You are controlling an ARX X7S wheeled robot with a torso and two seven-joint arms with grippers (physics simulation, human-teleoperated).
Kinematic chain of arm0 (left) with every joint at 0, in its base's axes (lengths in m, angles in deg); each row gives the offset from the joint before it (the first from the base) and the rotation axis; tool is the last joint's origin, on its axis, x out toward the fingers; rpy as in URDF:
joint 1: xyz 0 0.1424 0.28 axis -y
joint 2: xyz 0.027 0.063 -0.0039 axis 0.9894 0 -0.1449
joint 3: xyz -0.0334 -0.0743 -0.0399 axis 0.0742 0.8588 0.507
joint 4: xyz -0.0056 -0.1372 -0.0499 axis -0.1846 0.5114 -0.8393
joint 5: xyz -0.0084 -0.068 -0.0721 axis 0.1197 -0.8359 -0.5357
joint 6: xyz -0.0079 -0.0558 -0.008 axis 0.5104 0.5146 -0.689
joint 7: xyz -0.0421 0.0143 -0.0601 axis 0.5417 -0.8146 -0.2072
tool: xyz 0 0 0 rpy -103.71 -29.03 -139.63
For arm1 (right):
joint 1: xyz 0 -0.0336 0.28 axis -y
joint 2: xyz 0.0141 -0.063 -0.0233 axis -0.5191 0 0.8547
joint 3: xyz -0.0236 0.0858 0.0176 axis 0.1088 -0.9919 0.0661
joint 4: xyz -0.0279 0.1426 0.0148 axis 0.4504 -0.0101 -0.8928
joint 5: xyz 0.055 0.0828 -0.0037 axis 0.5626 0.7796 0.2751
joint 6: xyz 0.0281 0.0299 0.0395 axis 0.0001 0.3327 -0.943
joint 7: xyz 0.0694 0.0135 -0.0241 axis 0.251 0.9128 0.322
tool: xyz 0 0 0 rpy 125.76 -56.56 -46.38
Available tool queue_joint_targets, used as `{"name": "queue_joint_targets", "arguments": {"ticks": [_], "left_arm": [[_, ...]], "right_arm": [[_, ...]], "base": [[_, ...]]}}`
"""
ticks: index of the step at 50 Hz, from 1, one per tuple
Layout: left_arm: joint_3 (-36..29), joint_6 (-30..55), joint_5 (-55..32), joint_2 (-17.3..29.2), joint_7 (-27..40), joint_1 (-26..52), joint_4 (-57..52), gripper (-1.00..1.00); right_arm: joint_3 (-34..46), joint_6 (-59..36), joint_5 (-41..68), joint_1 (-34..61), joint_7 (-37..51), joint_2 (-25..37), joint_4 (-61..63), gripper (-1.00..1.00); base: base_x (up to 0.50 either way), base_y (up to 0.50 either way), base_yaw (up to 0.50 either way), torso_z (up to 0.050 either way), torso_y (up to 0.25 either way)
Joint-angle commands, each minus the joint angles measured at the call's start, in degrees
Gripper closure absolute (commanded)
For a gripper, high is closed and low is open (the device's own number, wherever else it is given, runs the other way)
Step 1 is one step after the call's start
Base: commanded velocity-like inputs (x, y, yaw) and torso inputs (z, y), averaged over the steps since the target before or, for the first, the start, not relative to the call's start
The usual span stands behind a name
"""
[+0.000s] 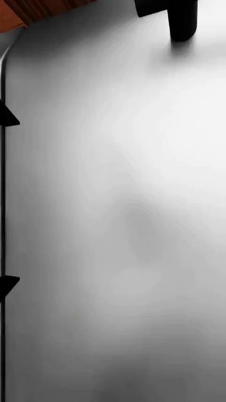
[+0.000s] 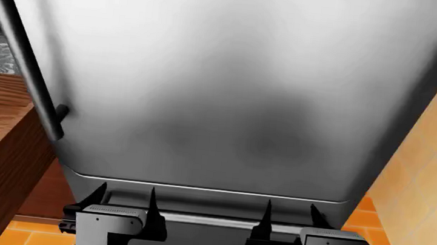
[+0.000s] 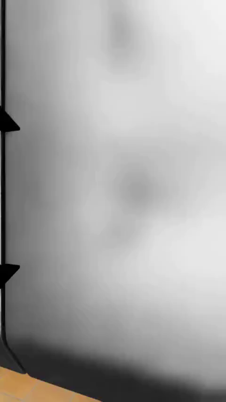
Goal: Place the bar in the bowl and close the drawer.
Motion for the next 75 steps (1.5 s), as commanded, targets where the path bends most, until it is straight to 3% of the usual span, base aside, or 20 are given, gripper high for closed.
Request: {"name": "queue_joint_targets", "arguments": {"ticks": [1, 12, 16, 24, 30, 55, 75], "left_arm": [[-1.3, 0.6, -0.8, 1.1, 0.6, -0.5, -0.8, -1.0], [-5.0, -0.5, 0.8, 3.8, 1.6, -3.1, -4.4, -1.0], [-5.0, -6.6, -2.8, 4.8, -0.8, -5.2, -8.7, -1.0], [-0.6, -23.2, -0.4, 5.4, 5.1, -12.2, -16.6, -1.0], [1.6, -27.0, -0.6, 6.1, 7.1, -14.9, -21.6, -1.0], [0.8, -26.3, 0.9, 7.3, 10.3, -12.2, -18.9, -1.0], [-0.2, -26.7, -1.6, 8.8, 10.8, -11.6, -17.3, -1.0]], "right_arm": [[1.5, 0.5, 0.4, 0.0, 1.4, 0.8, 0.6, -1.0], [9.5, -1.0, -1.4, -2.7, 6.0, 1.7, 9.9, -1.0], [12.4, -0.7, -5.7, -4.6, 6.9, 3.5, 15.9, -1.0], [11.3, 8.2, -17.1, -14.0, 15.6, 5.5, 32.7, -1.0], [9.6, 8.4, -19.3, -16.0, 18.4, 5.2, 38.8, -1.0], [10.8, 6.1, -17.1, -12.3, 19.5, 7.2, 35.3, -1.0], [11.4, 5.4, -14.2, -11.3, 19.9, 8.7, 35.1, -1.0]], "base": [[0.0, 0.0, 0.0, 0.0, 0.0], [0.0, 0.0, 0.0, 0.0, 0.0], [0.0, 0.0, 0.0, 0.0, 0.0], [0.0, 0.0, 0.0, 0.0, 0.0], [0.0, 0.0, 0.0, 0.0, 0.0], [-0.01, 0.0, 0.0, 0.0, 0.0], [-0.25, 0.0, 0.0, 0.0, 0.0]]}}
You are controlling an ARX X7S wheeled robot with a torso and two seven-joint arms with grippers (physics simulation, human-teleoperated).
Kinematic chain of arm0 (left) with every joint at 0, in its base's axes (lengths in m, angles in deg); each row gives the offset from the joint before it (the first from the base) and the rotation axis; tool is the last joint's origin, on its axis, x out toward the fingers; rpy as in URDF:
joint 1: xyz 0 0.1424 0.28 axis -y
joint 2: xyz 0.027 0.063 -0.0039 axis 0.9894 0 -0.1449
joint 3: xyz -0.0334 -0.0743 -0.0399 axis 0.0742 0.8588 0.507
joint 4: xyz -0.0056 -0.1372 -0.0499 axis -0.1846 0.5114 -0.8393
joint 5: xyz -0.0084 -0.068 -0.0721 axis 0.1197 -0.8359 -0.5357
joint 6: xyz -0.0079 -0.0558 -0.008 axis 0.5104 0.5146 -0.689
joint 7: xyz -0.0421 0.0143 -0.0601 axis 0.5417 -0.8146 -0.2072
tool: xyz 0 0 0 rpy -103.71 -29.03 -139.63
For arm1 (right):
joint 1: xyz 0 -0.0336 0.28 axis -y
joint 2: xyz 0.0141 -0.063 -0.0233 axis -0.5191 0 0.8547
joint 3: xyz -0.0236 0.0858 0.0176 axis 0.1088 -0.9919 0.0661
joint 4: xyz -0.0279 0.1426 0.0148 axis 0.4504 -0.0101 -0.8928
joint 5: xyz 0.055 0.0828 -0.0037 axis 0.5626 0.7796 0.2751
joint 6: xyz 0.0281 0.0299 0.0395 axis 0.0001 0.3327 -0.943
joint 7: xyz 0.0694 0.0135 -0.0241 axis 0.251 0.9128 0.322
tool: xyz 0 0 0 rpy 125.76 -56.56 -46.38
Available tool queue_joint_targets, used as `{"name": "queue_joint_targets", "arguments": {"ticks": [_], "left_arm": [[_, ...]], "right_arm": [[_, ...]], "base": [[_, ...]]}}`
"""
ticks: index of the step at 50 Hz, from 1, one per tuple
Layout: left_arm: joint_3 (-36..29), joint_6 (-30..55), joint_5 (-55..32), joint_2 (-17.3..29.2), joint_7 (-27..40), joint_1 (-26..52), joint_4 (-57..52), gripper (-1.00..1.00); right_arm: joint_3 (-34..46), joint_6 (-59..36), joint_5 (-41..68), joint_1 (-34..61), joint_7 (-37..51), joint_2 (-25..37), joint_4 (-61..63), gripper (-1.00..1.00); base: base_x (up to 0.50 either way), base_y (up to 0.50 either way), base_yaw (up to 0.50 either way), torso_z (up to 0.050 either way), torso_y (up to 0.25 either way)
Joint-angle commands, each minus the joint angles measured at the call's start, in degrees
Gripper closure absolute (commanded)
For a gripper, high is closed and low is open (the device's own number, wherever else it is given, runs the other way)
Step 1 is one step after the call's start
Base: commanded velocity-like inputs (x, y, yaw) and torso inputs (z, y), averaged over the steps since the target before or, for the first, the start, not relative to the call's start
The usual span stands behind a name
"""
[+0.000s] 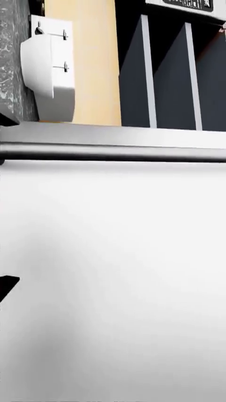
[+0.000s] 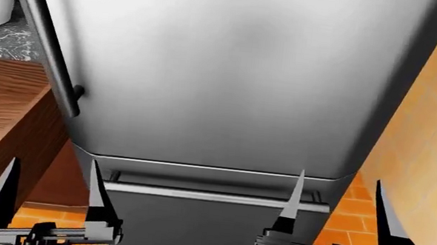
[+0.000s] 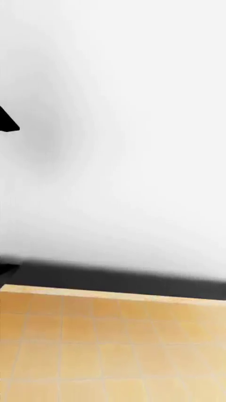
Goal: Place the bar in the bowl and close the drawer.
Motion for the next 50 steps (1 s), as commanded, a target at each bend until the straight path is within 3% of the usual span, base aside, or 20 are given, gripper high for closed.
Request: {"name": "queue_joint_targets", "arguments": {"ticks": [1, 7, 22, 32, 50], "left_arm": [[-0.6, -0.1, -0.8, 0.7, 0.5, 0.5, 1.0, -1.0], [-0.9, -0.3, -1.0, 1.0, 0.7, 0.5, 1.5, -1.0], [-1.4, -1.9, 0.4, 1.1, 2.0, -1.0, 0.7, -1.0], [-1.9, -5.1, 0.1, 1.8, 2.2, -2.8, -1.4, -1.0], [-2.5, -3.9, -0.1, 2.5, 3.0, -2.1, -1.1, -1.0]], "right_arm": [[0.1, -0.4, 2.0, 0.7, 0.2, 0.9, -0.3, -1.0], [-0.2, -1.4, 2.3, 1.0, 0.6, 1.1, -0.5, -1.0], [-0.3, -2.0, 2.6, 0.5, 1.3, 2.1, 1.4, -1.0], [2.2, -2.3, -3.3, -1.3, 1.9, 1.9, 5.5, -1.0], [3.2, -4.5, -3.6, 0.0, 1.9, 2.2, 5.5, -1.0]], "base": [[0.0, 0.0, 0.0, 0.0, 0.0], [0.0, 0.06, 0.0, 0.0, 0.0], [0.0, 0.48, 0.0, 0.0, 0.0], [0.0, 0.48, 0.0, 0.0, 0.0], [0.0, 0.48, 0.0, 0.0, 0.0]]}}
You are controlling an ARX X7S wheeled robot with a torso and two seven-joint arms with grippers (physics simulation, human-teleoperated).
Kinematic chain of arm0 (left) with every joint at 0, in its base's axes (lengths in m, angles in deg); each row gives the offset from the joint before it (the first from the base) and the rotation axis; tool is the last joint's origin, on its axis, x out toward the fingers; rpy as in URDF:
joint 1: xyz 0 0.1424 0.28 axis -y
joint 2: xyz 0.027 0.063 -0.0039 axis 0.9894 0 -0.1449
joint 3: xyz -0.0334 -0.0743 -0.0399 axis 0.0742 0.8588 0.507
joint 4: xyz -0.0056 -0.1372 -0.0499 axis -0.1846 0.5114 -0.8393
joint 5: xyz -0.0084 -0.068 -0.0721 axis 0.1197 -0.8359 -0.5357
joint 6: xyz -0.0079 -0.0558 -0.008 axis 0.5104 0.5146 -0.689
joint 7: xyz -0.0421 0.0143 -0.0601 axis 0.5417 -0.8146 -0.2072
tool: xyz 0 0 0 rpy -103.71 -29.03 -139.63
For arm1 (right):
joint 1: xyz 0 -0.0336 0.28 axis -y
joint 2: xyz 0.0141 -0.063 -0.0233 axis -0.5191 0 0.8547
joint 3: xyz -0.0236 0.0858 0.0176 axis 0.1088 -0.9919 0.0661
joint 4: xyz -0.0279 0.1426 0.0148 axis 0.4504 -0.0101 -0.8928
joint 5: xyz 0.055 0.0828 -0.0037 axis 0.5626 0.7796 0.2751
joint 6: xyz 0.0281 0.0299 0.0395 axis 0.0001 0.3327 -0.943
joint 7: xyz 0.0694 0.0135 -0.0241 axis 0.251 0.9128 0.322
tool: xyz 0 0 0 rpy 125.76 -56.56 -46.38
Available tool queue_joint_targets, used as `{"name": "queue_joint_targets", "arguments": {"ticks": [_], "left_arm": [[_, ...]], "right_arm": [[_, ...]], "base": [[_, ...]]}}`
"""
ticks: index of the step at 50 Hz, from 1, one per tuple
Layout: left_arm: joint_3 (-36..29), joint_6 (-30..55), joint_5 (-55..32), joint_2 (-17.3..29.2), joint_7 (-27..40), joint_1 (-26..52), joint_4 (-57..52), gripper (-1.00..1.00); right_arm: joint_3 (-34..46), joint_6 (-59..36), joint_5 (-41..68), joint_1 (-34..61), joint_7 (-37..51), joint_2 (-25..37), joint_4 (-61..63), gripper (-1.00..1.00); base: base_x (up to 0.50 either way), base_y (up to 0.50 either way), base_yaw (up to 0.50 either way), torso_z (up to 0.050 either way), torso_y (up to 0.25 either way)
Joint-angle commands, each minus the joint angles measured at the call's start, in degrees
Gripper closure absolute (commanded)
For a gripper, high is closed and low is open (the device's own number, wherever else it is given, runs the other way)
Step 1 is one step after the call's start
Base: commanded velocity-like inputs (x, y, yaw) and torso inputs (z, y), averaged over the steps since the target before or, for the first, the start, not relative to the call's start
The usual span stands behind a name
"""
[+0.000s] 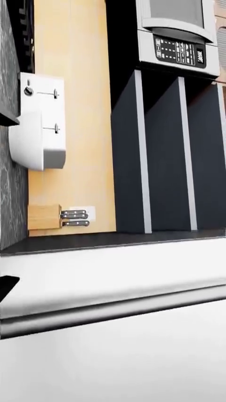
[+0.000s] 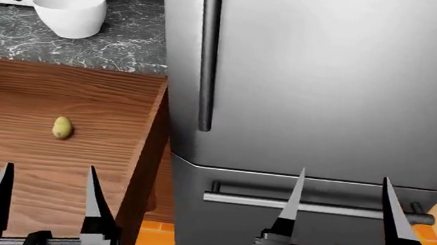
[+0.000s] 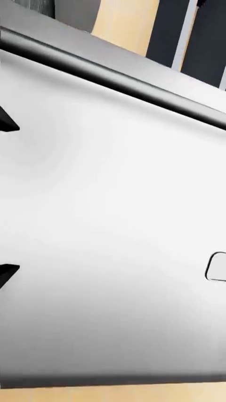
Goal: Place the bar in the bowl and close the drawer.
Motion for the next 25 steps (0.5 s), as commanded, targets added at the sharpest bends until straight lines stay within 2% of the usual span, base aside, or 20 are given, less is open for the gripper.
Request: {"name": "queue_joint_targets", "arguments": {"ticks": [1, 25], "left_arm": [[-0.4, 0.1, -0.2, 0.5, 0.5, 0.1, 0.1, -1.0], [-1.2, -0.8, -1.3, 1.5, 1.1, 0.1, 1.0, -1.0]], "right_arm": [[0.7, -0.9, -0.7, 0.2, 0.2, 0.3, 0.7, -1.0], [2.3, -2.5, -1.6, -0.2, 0.5, 0.8, 2.4, -1.0]], "base": [[0.0, 0.48, 0.0, 0.0, 0.0], [0.0, 0.48, 0.0, 0.0, 0.0]]}}
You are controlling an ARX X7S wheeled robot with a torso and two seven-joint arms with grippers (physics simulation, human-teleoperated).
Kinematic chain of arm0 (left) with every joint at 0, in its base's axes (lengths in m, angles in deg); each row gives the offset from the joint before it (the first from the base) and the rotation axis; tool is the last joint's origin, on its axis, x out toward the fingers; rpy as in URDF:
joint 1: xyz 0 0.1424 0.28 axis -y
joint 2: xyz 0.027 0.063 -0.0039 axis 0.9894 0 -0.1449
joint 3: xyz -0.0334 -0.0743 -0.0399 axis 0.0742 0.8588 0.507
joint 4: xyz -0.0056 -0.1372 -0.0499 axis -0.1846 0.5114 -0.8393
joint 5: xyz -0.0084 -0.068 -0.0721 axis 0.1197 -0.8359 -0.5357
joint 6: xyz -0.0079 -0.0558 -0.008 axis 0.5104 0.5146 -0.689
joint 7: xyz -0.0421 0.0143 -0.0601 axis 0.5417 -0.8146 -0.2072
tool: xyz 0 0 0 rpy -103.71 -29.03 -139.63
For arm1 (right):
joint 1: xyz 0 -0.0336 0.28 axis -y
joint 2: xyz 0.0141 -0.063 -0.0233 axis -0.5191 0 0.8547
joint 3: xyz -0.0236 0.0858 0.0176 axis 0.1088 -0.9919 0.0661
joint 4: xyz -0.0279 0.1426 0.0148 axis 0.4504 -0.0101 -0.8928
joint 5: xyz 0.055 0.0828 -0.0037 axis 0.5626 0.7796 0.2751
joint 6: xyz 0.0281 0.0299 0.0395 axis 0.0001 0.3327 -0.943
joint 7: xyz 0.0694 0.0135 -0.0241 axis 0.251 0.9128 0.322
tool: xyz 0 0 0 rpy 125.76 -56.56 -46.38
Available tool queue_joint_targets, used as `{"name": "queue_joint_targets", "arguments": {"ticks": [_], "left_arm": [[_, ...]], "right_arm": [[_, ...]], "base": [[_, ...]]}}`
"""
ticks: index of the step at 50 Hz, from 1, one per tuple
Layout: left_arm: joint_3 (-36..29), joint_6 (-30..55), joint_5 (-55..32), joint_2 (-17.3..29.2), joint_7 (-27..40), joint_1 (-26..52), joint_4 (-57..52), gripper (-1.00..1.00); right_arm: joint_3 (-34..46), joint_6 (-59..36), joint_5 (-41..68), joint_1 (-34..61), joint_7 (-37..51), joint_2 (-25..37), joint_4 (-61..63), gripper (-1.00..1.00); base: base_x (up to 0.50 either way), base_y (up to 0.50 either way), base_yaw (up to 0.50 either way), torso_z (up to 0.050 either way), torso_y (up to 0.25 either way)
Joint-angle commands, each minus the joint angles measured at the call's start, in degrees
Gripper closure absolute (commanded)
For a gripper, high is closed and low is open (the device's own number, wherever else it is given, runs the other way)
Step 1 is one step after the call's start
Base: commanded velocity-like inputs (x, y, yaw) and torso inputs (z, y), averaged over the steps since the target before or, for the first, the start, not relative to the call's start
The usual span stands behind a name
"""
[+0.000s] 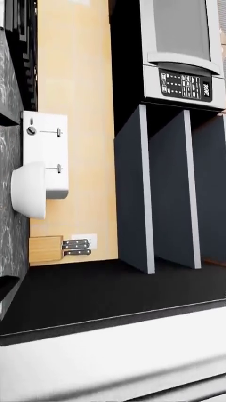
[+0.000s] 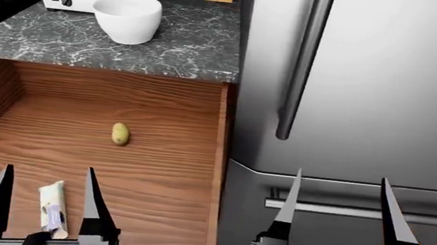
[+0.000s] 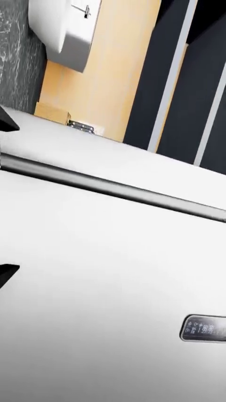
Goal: Place the bar in the bowl and close the drawer.
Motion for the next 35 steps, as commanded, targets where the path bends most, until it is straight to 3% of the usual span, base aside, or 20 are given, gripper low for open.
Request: {"name": "queue_joint_targets", "arguments": {"ticks": [1, 35], "left_arm": [[-0.5, 0.2, -0.2, 0.4, 0.3, 0.4, 0.4, -1.0], [-1.5, 1.3, -0.6, 1.5, 1.3, 1.7, 0.9, -1.0]], "right_arm": [[0.5, -0.8, 0.2, 0.6, 0.0, 0.3, 0.2, -1.0], [1.2, -0.4, 1.5, 0.9, 1.5, 1.6, -0.7, -1.0]], "base": [[0.0, 0.49, 0.0, 0.0, 0.0], [0.0, 0.48, 0.0, 0.0, 0.0]]}}
